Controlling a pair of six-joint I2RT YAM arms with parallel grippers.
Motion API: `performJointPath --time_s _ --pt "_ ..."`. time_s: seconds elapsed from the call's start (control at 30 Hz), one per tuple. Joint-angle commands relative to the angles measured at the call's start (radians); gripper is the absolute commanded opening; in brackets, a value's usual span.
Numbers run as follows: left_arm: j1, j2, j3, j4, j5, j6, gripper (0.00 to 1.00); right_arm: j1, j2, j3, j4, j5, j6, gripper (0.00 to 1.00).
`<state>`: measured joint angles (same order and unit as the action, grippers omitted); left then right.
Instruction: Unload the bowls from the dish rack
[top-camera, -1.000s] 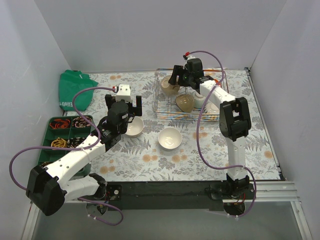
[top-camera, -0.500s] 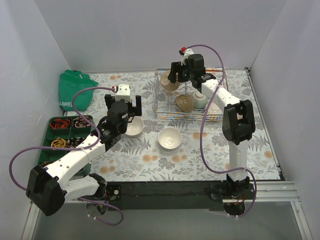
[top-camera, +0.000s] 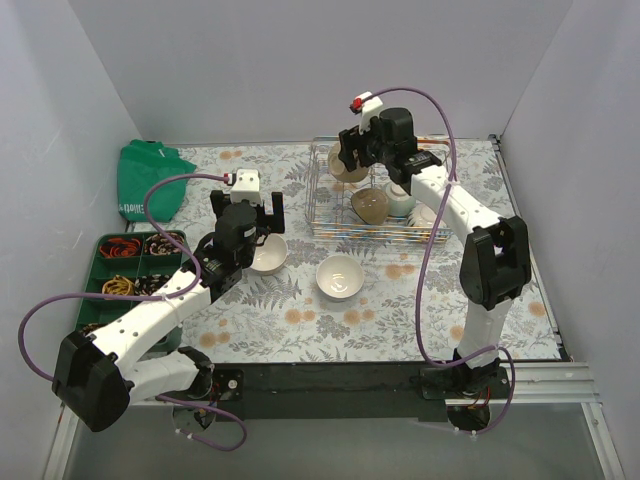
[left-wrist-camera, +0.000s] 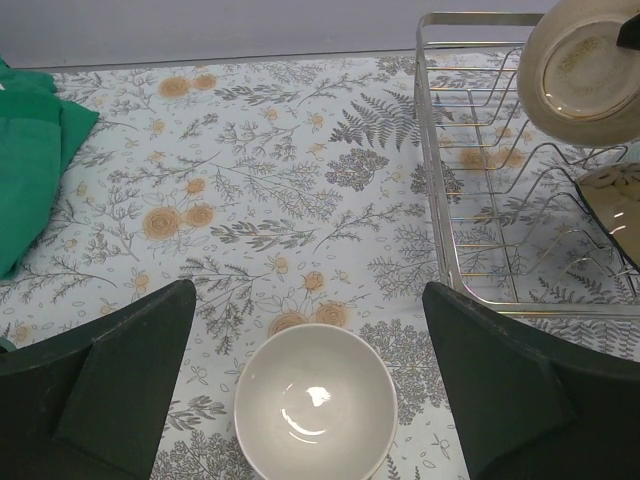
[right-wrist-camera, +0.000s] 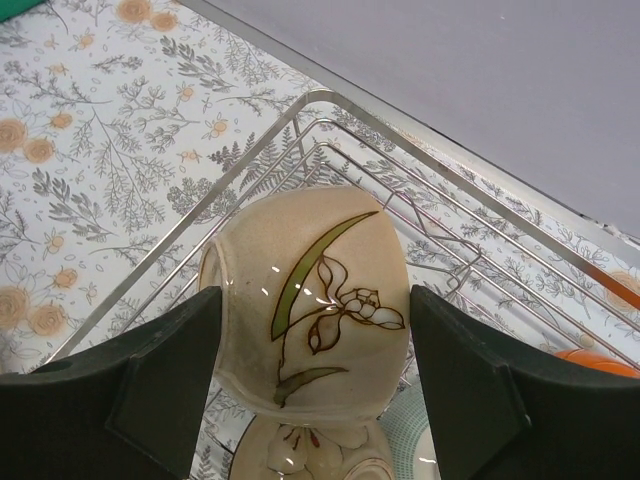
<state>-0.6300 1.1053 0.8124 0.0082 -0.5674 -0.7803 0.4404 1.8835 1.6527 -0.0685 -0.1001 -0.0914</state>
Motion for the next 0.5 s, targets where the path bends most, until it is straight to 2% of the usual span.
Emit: performJointPath --time_s 0.0,0.3,0.47 --pt "0.009 -0.025 0.025 -0.002 0.006 -0.013 0.98 0.009 -0.041 0.01 0.075 -0.007 -0.051 0.01" --pt "0.01 -0.019 0.025 -0.002 0.0 -0.011 0.98 0.04 0.023 0.07 0.07 -0.024 -0.056 0.01" --pt "0.01 -0.016 0.025 -0.002 0.004 -0.011 0.98 0.076 0.037 0.075 0.07 0.042 0.031 0.01"
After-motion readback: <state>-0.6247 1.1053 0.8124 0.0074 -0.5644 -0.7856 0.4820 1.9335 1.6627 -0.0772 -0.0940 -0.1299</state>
